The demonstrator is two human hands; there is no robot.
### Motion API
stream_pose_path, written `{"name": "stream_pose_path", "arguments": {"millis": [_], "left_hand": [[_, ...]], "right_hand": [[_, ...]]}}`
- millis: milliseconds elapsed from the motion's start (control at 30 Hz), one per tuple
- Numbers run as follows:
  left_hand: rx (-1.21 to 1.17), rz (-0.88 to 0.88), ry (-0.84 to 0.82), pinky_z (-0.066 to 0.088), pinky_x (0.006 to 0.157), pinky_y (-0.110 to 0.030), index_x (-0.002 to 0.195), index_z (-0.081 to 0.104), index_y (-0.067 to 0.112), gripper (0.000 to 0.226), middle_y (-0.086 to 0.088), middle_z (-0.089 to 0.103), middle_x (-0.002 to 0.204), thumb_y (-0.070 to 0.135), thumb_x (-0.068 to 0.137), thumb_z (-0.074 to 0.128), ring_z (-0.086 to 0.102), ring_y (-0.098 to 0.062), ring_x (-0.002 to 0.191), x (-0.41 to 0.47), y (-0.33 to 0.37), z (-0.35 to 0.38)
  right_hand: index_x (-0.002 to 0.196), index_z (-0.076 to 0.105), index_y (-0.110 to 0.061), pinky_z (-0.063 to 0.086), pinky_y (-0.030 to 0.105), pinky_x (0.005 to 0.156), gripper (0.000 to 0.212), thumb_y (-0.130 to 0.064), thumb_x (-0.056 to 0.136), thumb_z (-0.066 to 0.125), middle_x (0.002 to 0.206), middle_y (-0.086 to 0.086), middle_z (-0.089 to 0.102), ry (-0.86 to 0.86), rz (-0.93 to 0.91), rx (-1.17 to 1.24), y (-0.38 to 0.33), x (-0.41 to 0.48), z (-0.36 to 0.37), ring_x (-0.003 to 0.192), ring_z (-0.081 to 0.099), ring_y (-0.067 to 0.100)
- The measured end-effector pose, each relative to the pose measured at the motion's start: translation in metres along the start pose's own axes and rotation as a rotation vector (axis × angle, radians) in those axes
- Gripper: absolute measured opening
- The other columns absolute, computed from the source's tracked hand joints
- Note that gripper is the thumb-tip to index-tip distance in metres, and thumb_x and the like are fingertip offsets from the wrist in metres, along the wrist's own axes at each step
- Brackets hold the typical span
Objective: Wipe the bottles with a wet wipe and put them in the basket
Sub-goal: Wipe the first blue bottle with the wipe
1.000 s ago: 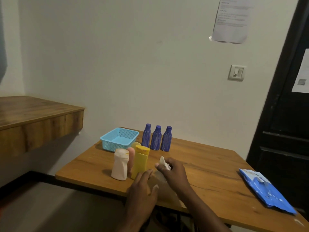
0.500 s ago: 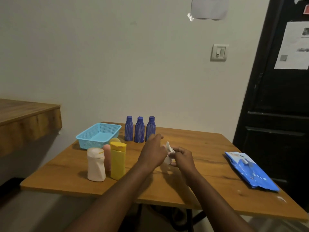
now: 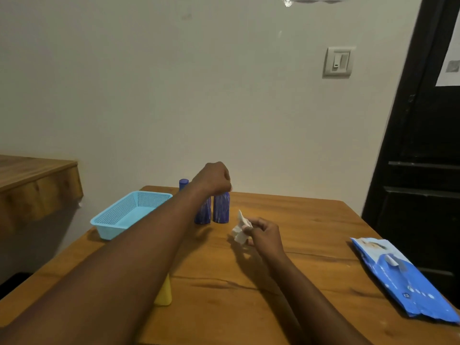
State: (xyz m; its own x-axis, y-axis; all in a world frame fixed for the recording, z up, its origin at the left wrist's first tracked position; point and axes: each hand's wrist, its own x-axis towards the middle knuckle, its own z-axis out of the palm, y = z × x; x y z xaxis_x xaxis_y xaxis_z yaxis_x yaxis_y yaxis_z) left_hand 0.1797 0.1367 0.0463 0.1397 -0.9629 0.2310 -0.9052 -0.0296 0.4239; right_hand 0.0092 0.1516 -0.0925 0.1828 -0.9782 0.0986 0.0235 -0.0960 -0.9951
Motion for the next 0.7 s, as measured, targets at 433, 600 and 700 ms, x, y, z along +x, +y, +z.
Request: {"name": "stream_pose_path", "arguments": {"millis": [433,600,700], "left_hand": [[0.366,0.113,-0.186,0.054,0.091,-0.041,0.101,0.056,0.017,0.013,-0.015,0.064,0.13,0.01,0.091,0.059,0.064,-0.028,0.108,0.074,-0.023,0.025],[0.285,0.099,-0.156,0.057,0.097,-0.042,0.128,0.066,0.007,0.037,-0.007,0.063,0.128,0.011,0.091,0.068,0.064,-0.028,0.115,0.068,-0.02,0.024],[0.219,0.103,-0.159,0.056,0.097,-0.04,0.128,0.067,0.01,0.039,-0.006,0.065,0.127,0.018,0.09,0.075,0.065,-0.024,0.113,0.055,-0.008,0.014]], "right_hand": [[0.112,0.073,-0.019,0.064,0.042,0.077,0.024,-0.005,0.095,0.062,0.104,0.008,0.076,0.006,0.159,0.28,0.03,0.027,0.008,0.095,0.075,0.027],[0.109,0.074,-0.021,0.062,0.05,0.087,0.024,-0.005,0.095,0.062,0.103,0.005,0.077,0.024,0.129,0.244,0.03,0.023,0.007,0.097,0.074,0.027],[0.112,0.074,-0.018,0.064,0.039,0.076,0.024,-0.005,0.096,0.061,0.107,0.008,0.075,0.064,0.117,0.272,0.026,0.016,0.0,0.096,0.073,0.027]]}}
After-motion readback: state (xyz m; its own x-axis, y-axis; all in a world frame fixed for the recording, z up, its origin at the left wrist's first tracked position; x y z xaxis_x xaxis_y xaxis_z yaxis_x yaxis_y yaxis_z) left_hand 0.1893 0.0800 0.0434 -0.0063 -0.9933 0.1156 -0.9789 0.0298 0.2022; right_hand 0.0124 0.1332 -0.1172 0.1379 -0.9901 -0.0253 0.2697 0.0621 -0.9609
